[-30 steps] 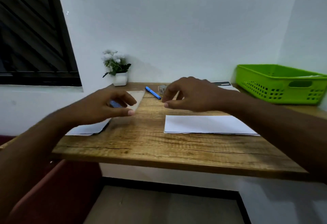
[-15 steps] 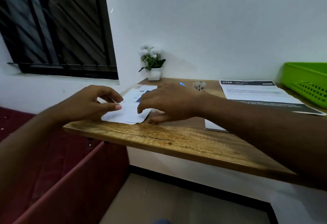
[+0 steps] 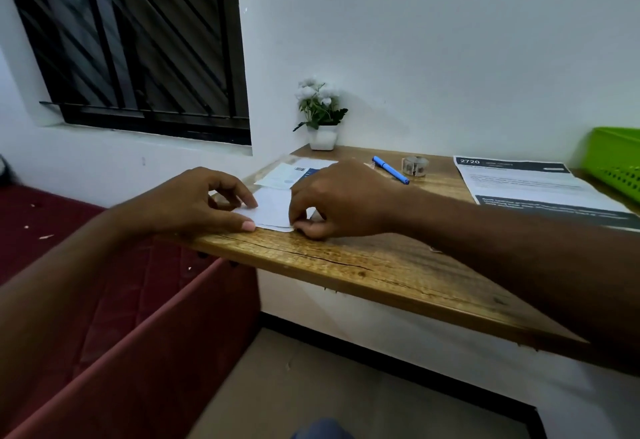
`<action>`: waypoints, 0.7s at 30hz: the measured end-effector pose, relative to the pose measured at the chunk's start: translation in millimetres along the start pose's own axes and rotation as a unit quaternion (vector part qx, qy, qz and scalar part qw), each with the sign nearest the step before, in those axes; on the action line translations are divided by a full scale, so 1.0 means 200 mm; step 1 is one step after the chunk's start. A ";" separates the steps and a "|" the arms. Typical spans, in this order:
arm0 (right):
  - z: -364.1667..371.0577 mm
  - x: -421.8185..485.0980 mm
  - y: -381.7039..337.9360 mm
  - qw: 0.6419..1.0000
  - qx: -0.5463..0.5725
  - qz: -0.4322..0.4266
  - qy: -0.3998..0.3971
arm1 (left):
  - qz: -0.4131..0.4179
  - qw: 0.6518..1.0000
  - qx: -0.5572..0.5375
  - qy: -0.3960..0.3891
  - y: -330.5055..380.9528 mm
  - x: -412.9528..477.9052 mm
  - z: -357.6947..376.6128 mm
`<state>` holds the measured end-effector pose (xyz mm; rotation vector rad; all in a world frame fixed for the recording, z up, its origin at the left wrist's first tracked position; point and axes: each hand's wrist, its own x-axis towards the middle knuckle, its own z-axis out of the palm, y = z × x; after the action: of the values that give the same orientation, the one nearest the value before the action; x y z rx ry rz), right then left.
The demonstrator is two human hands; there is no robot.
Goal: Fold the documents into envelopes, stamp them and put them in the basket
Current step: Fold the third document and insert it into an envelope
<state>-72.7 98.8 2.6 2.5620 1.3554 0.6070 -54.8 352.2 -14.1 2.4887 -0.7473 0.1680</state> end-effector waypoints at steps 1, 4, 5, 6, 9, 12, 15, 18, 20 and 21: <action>0.00 -0.01 0.00 1.000 0.007 0.010 0.008 | 0.001 1.000 0.002 0.005 0.00 0.00 0.00; -0.01 -0.03 -0.01 0.997 0.040 0.049 0.037 | 0.017 1.000 -0.004 0.013 0.00 0.00 0.01; -0.01 -0.03 -0.01 0.995 0.057 0.061 0.051 | 0.026 1.000 -0.004 0.016 0.00 0.00 0.02; -0.02 -0.04 -0.01 0.992 0.075 0.071 0.066 | 0.036 0.999 -0.004 0.019 0.01 0.00 0.02; -0.04 -0.07 0.00 0.980 0.135 0.097 0.106 | 0.063 0.997 -0.019 0.030 0.02 0.00 0.02; -0.06 -0.11 0.00 0.961 0.207 0.118 0.140 | 0.090 0.994 -0.024 0.049 0.04 0.01 0.03; -0.09 -0.15 0.02 0.929 0.290 0.138 0.183 | 0.126 0.989 -0.032 0.067 0.07 0.03 0.03; -0.13 -0.20 0.02 0.888 0.368 0.149 0.233 | 0.162 0.981 -0.048 0.096 0.11 0.04 0.04; -0.16 -0.24 0.03 0.861 0.408 0.164 0.257 | 0.175 0.974 -0.068 0.129 0.15 0.05 0.04; -0.18 -0.26 0.04 0.850 0.420 0.174 0.266 | 0.181 0.970 -0.074 0.143 0.18 0.06 0.04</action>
<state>-108.8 51.0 23.2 3.5974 1.5724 1.0270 -64.9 316.9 -1.8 2.1070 -1.0385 0.5687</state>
